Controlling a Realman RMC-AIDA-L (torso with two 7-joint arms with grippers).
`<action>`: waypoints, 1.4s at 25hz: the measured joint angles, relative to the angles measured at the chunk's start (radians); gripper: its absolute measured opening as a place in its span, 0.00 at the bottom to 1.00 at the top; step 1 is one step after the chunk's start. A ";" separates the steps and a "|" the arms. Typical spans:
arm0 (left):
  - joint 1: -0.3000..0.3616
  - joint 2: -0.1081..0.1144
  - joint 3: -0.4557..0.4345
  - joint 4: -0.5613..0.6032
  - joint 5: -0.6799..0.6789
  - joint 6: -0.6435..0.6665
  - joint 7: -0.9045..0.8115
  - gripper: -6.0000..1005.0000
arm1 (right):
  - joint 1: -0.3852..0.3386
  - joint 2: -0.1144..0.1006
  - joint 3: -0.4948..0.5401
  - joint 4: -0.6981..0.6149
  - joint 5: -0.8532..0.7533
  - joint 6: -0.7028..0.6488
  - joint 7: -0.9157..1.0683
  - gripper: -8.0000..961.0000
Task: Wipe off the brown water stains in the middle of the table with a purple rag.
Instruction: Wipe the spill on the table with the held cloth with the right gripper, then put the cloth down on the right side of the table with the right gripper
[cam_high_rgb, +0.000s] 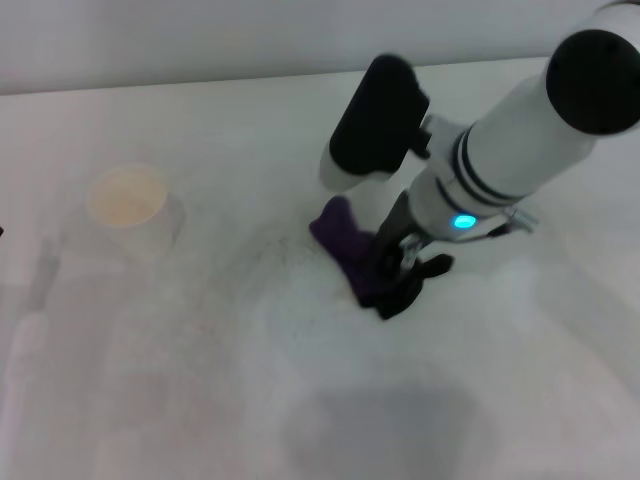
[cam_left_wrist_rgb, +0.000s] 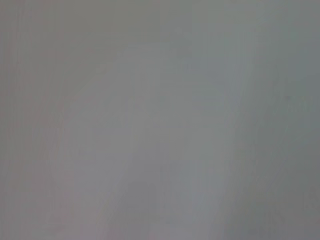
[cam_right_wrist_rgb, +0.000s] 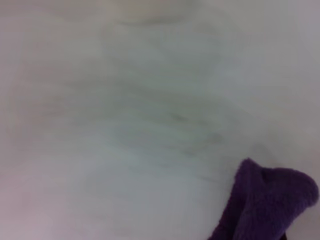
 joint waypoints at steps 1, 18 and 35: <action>-0.002 0.000 0.000 0.000 0.000 0.000 0.000 0.88 | -0.005 0.001 -0.006 -0.004 0.032 0.001 -0.017 0.10; -0.012 0.000 0.000 0.004 0.000 0.011 0.000 0.88 | -0.027 -0.007 0.063 0.101 0.139 -0.141 -0.065 0.10; -0.035 0.000 -0.014 0.008 -0.008 0.011 -0.002 0.88 | -0.172 -0.002 0.313 -0.020 0.097 -0.026 -0.181 0.22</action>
